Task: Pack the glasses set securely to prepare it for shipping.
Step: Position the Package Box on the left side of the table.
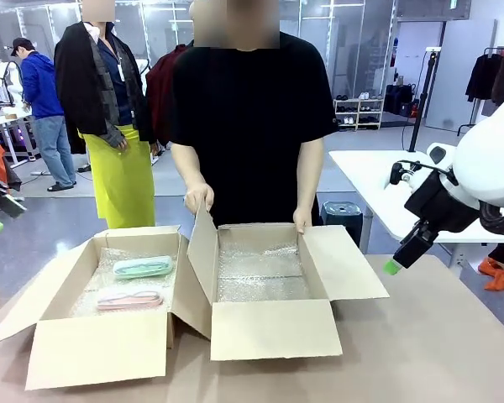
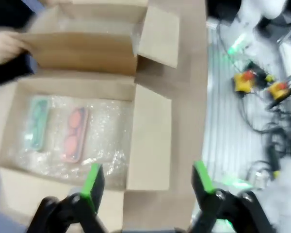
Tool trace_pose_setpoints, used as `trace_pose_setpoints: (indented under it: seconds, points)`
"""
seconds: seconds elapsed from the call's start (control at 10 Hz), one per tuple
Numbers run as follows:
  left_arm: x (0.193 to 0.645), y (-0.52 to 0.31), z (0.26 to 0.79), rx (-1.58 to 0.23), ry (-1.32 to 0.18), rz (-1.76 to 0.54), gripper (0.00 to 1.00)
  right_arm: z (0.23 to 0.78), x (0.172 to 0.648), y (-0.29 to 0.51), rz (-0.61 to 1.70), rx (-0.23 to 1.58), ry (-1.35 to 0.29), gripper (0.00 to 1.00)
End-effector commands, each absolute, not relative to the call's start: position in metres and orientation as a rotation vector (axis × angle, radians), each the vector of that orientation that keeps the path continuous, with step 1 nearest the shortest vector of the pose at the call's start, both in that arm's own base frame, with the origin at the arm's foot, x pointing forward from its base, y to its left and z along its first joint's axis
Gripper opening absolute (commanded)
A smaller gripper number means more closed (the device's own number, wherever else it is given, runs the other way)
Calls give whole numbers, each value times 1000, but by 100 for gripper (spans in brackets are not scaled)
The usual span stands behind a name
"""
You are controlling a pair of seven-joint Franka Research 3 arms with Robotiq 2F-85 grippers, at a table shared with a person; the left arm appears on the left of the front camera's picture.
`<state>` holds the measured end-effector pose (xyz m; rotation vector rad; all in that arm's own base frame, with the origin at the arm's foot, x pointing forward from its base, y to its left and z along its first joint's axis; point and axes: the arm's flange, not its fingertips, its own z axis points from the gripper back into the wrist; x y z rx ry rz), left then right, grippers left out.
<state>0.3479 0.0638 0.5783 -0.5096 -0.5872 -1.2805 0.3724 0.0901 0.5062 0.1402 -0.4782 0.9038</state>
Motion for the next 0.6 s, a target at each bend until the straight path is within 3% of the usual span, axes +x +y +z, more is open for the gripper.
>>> trace_pose_setpoints:
  seconds: [0.0,0.5]
  points:
    - [326,31,568,-345,-657,-1289,91,508,373,94,879,134,-466,100]
    - [322,-29,574,-29,-555,-1316,91,508,373,94,879,134,-466,100]
